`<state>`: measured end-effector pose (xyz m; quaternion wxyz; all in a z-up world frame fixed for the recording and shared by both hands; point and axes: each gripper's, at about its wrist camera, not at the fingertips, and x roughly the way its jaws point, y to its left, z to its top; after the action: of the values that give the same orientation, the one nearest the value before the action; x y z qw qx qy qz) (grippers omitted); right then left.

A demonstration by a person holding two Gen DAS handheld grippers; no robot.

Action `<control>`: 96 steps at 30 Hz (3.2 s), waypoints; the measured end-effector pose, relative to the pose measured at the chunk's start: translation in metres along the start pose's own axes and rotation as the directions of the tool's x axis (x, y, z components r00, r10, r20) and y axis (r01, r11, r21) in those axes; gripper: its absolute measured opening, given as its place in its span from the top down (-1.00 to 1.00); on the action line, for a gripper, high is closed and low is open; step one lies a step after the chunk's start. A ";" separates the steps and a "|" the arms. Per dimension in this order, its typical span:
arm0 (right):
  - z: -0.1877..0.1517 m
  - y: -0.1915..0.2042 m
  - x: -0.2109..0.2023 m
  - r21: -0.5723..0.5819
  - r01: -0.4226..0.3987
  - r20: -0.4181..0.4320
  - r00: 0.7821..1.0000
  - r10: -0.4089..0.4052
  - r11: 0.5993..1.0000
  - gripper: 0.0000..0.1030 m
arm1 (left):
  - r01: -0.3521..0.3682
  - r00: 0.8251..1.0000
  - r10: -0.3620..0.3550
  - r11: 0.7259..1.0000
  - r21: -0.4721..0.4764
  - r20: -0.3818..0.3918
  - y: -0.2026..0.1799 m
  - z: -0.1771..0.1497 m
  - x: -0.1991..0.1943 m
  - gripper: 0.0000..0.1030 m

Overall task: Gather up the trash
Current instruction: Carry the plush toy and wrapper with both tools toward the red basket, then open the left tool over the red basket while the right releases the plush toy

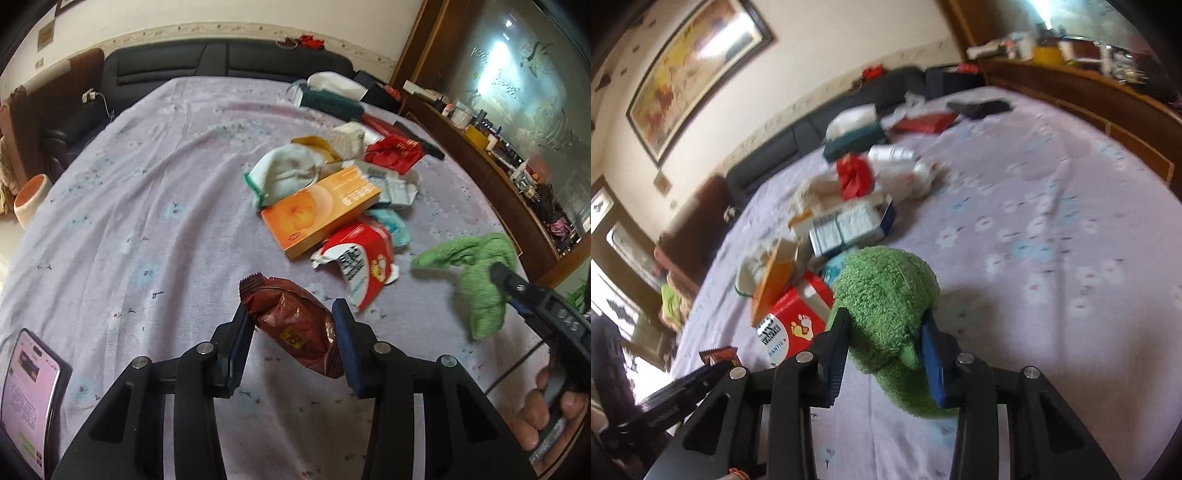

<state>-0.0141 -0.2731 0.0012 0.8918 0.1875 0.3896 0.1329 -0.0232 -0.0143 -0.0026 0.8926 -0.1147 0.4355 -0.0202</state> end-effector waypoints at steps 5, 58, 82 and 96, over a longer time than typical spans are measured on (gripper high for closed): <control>-0.002 -0.005 -0.055 0.041 -0.024 0.129 0.991 0.018 0.999 0.25 | -0.023 0.995 0.018 0.999 0.047 0.095 -0.017 -0.002 -0.026 0.20; -0.119 -0.087 -0.421 0.380 0.156 0.664 0.640 -0.386 0.912 0.23 | 0.673 0.664 -0.741 0.529 0.517 -0.107 -0.292 -0.077 -0.163 0.21; -0.174 -0.222 -0.440 0.673 0.174 0.491 0.622 -0.610 0.719 0.23 | 0.813 0.556 -0.626 0.273 0.514 -0.547 -0.465 -0.177 -0.077 0.21; -0.173 -0.243 -0.432 0.698 0.204 0.439 0.634 -0.636 0.686 0.22 | 0.838 0.526 -0.601 0.249 0.485 -0.601 -0.481 -0.189 -0.054 0.20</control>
<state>-0.4061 -0.6163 0.0648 0.8682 0.3853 0.1074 -0.2938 -0.1741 -0.5104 0.0334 0.6651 0.0699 0.4088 -0.6210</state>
